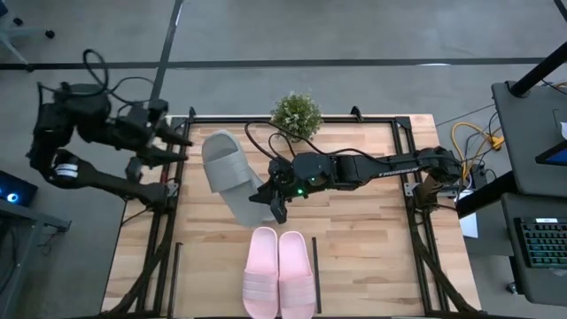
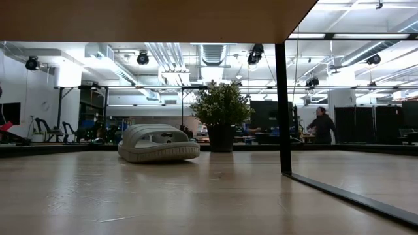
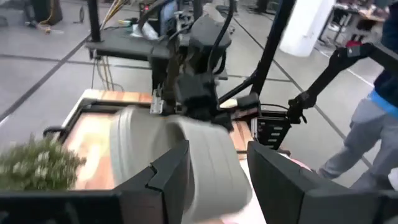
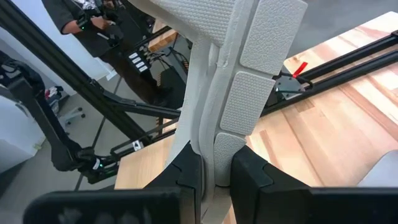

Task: Pick and place slides into the shelf
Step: Put the top gray slipper on the shelf

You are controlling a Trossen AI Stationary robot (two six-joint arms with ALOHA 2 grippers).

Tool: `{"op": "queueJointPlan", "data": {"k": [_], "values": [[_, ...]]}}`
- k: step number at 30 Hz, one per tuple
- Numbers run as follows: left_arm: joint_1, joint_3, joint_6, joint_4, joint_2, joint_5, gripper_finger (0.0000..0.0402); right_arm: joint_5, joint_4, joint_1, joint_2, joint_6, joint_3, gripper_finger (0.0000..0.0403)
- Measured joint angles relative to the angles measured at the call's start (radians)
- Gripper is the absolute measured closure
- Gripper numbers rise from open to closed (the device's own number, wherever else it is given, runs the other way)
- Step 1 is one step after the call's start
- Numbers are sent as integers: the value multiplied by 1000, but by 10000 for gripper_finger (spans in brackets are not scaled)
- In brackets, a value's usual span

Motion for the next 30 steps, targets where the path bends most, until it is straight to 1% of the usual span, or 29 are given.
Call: {"op": "queueJointPlan", "data": {"k": [3, 6, 10, 15, 17, 21, 24, 30], "values": [[0, -71, -56, -2, -30, -2, 255, 0, 0, 0, 0, 0, 0, 361], [0, -145, -105, -9, -63, 29, 255, 0, -1, 0, 0, 0, 0, 361], [0, -194, -101, 20, -74, 54, 255, 0, -1, 0, 0, 0, -6, 361], [0, -201, -77, 75, -11, 155, 255, 0, -8, 0, 0, 3, -26, 361], [0, -196, -60, 55, 17, 169, 255, 0, -7, 0, 0, 8, -32, 361], [2, -196, -5, 37, 67, 165, 255, 0, -7, 0, 0, 10, -37, 361], [2, -189, 25, 37, 100, 124, 255, 0, -18, 0, 0, 7, -39, 362], [2, -157, 38, 41, 105, 118, 255, 1, -27, -1, 0, 2, -38, 363]]}}
